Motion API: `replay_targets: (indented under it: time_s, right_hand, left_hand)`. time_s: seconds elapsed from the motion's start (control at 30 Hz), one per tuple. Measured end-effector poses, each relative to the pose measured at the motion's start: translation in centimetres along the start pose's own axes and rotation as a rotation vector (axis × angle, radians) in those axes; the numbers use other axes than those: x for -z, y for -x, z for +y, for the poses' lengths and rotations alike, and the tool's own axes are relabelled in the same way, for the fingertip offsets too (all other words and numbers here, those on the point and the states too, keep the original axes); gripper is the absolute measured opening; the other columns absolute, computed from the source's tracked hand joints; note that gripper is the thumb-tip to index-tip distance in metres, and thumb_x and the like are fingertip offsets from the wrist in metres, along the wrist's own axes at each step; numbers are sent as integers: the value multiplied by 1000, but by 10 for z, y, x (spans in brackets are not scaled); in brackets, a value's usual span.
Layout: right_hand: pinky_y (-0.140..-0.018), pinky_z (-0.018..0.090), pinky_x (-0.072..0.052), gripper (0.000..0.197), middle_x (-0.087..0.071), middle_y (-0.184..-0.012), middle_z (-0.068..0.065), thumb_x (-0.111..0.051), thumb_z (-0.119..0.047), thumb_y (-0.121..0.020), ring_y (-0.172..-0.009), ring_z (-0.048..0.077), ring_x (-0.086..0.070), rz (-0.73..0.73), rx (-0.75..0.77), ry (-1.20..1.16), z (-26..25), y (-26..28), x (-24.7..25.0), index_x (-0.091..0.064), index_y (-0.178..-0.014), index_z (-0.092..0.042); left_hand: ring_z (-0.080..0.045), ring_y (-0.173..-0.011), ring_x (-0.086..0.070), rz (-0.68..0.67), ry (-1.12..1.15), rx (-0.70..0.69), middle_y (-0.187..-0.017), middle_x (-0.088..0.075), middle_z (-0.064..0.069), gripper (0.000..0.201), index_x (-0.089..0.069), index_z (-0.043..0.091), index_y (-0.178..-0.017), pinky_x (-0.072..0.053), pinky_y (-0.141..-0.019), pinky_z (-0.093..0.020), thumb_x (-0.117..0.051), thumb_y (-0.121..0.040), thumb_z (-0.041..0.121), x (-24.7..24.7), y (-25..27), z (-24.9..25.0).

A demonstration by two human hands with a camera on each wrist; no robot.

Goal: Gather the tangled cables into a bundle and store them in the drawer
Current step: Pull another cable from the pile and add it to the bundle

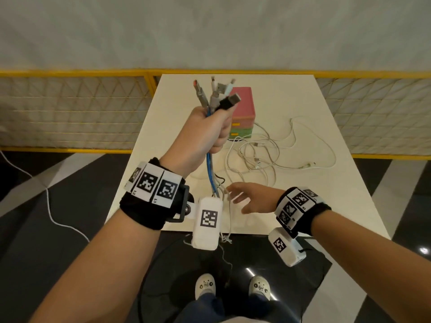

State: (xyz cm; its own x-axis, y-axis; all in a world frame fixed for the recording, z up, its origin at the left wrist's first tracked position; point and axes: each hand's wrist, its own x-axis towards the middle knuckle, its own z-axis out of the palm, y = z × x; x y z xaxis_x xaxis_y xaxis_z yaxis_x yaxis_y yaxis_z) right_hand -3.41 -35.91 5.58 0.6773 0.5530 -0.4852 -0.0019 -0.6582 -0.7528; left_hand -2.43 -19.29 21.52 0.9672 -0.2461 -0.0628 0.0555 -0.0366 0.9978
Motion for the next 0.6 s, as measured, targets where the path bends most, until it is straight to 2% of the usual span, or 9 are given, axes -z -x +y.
replay_targets:
  time_s: [0.07, 0.13, 0.23, 0.37, 0.43, 0.5, 0.53, 0.6]
  right_hand:
    - [-92, 31, -50, 48, -57, -111, 5, -56, 9, -80, -108, 25, -59, 93, -40, 102, 9, -4, 9, -53, -124, -11]
    - [-90, 31, -49, 32, -58, -105, 6, -56, 0, -84, -101, 24, -60, 224, -92, 197, 20, -9, 18, -60, -114, -9]
    - [-82, 27, -45, 21, -58, -112, 11, -54, -8, -86, -98, 25, -59, 439, -222, 223, 42, -19, 30, -64, -104, -11]
    - [-94, 35, -45, 24, -44, -123, 12, -50, -8, -85, -106, 31, -55, 579, -426, 181, 65, -32, 42, -61, -104, -14]
    - [-90, 35, -46, 27, -42, -125, 14, -47, -3, -85, -99, 33, -56, 635, -487, 142, 70, -37, 47, -59, -108, -12]
    - [-80, 34, -46, 29, -41, -124, 15, -45, 2, -85, -88, 33, -56, 710, -499, 125, 74, -42, 53, -56, -110, -9]
    - [-78, 35, -46, 32, -41, -125, 15, -44, 4, -84, -87, 33, -56, 744, -485, 137, 76, -45, 56, -55, -112, -8]
    - [-84, 38, -48, 42, -38, -130, 14, -43, 10, -81, -98, 35, -57, 752, -438, 185, 81, -52, 60, -53, -118, -8]
  left_hand:
    - [-15, -44, -13, 23, -19, 29, -50, -20, 4, 55, -28, 24, -51, -13, -42, -23, -52, -100, 33, -1, -2, -5]
    - [-15, -44, -13, 53, -38, 57, -49, -19, 3, 56, -27, 24, -50, -12, -43, -23, -53, -99, 34, -2, -7, -9]
    - [-14, -45, -12, 78, -33, 104, -48, -18, 4, 58, -25, 24, -49, -9, -46, -28, -49, -100, 38, -3, -17, -17]
    - [-15, -46, -12, 119, 26, 157, -47, -19, 6, 60, -26, 27, -46, -9, -51, -34, -48, -101, 40, -1, -31, -28]
    - [-15, -46, -11, 133, 41, 170, -47, -18, 6, 61, -26, 26, -45, -10, -51, -33, -47, -101, 40, 1, -38, -33]
    - [-15, -48, -10, 137, 47, 181, -48, -18, 5, 60, -26, 26, -46, -10, -51, -32, -47, -101, 40, 3, -43, -36]
    - [-15, -48, -10, 137, 46, 185, -48, -18, 5, 61, -26, 27, -46, -10, -51, -32, -47, -101, 40, 4, -45, -37]
    - [-14, -46, -11, 144, 40, 196, -46, -19, 6, 62, -26, 28, -44, -10, -49, -30, -48, -100, 41, 5, -49, -39]
